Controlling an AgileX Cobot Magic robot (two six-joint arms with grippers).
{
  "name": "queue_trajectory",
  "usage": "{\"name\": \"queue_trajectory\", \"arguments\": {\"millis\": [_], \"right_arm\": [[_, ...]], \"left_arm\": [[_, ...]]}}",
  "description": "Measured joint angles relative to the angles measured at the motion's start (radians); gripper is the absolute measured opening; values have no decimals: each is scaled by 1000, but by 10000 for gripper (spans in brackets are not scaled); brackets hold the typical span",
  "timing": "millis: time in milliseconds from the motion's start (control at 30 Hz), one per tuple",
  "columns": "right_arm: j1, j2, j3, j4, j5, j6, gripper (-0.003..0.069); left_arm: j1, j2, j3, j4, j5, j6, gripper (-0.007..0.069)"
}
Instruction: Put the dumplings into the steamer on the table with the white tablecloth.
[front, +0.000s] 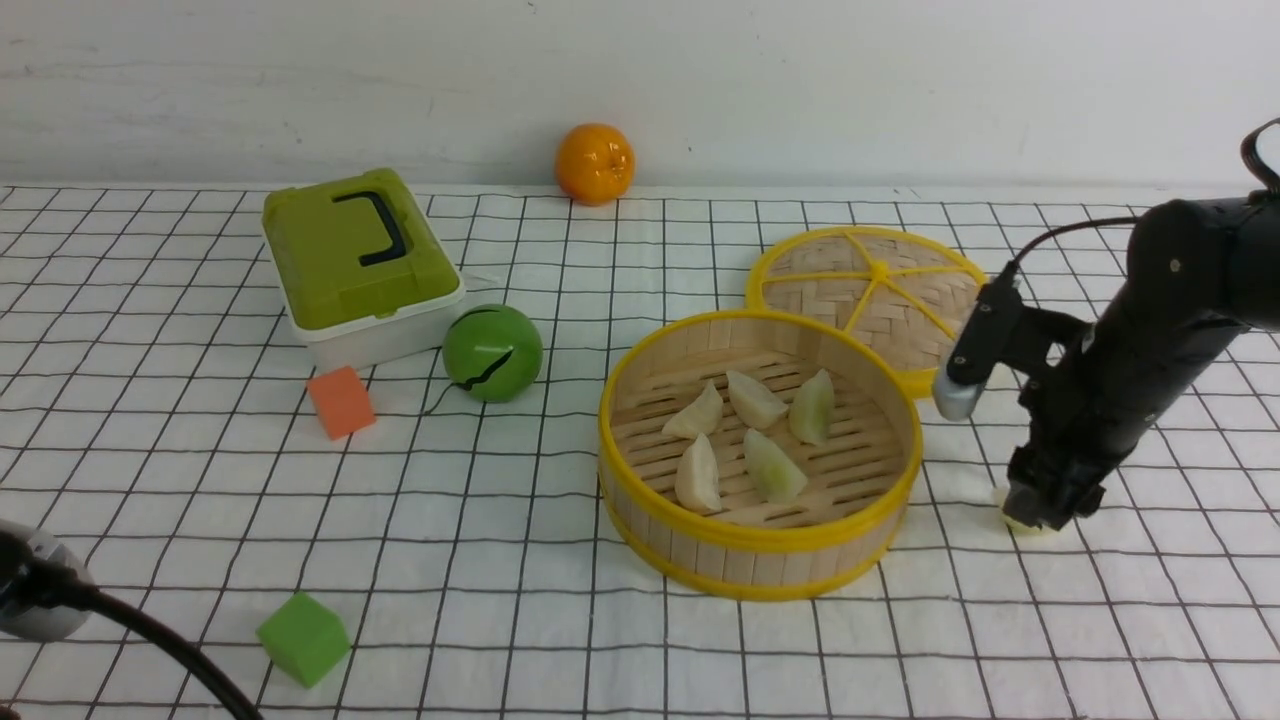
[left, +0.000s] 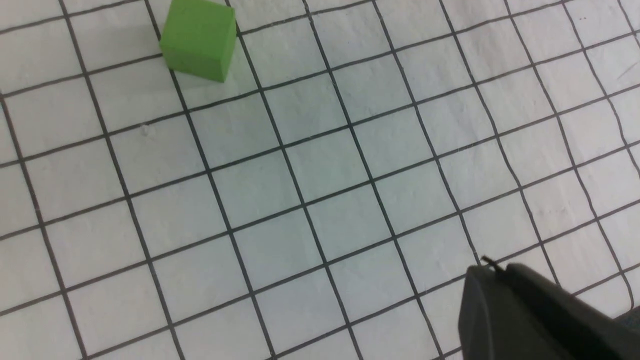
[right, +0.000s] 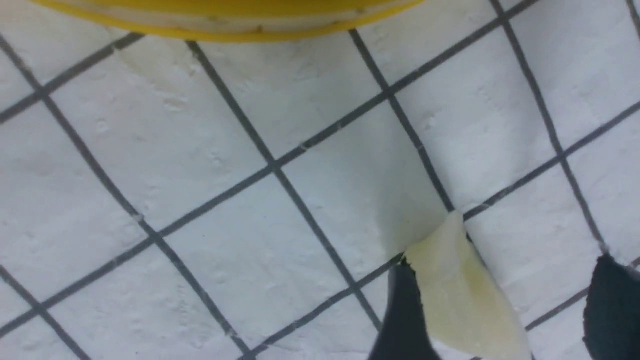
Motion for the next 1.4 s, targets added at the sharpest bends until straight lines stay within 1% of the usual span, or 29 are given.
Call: {"name": "queue_trajectory", "arguments": {"millis": [133,200,233,267,367,467,600,633,733,767,800,833,867,900,933,967,1000,1033,1067,1167,1233,1267,1333,1400], "right_arm": [[0,22,0,45,18,-18,400],[0,53,0,58,46,-21,355],[0,55,0,58,46,-21,351],[-1,70,-1,58,65,-11,307],[-1,69,-17,57,87,39,238],[-1,63,-56,62,151,95,238],[4,5,-159,108,237,188,238],[17,-28,-207,151,267,262,238],[77,-67,-262,247,286,425,238],[105,-70,-267,253,280,457,238],[111,-70,-268,253,279,462,238],[141,-69,-268,248,270,486,238],[181,-56,-268,226,243,539,237],[181,-54,-268,221,239,547,237],[220,-30,-268,175,208,606,237],[229,-26,-268,167,198,624,237],[258,2,-268,109,158,697,237],[261,10,-268,94,152,707,237],[291,47,-268,30,101,795,237],[316,96,-268,-25,53,864,237],[322,118,-268,-32,37,897,239],[323,123,-271,-37,26,920,251],[323,131,-277,-37,22,969,311],[323,130,-279,-45,35,987,373]], "left_arm": [[0,0,0,0,2,0,19],[0,0,0,0,2,0,20],[0,0,0,0,2,0,20],[0,0,0,0,4,0,21],[0,0,0,0,5,0,21],[0,0,0,4,5,0,21],[0,0,0,17,5,0,21],[0,0,0,19,6,0,21],[0,0,0,20,2,0,21],[0,0,0,21,-7,0,21],[0,0,0,21,-8,0,21],[0,0,0,22,-12,0,21],[0,0,0,24,-15,0,21],[0,0,0,24,-16,0,21],[0,0,0,24,-18,0,22],[0,0,0,24,-18,0,22],[0,0,0,24,-18,0,24],[0,0,0,24,-18,0,26],[0,0,0,25,-18,0,29],[0,0,0,26,-18,0,32],[0,0,0,27,-18,0,35],[0,0,0,27,-18,0,37],[0,0,0,27,-18,0,37],[0,0,0,27,-18,0,40]]}}
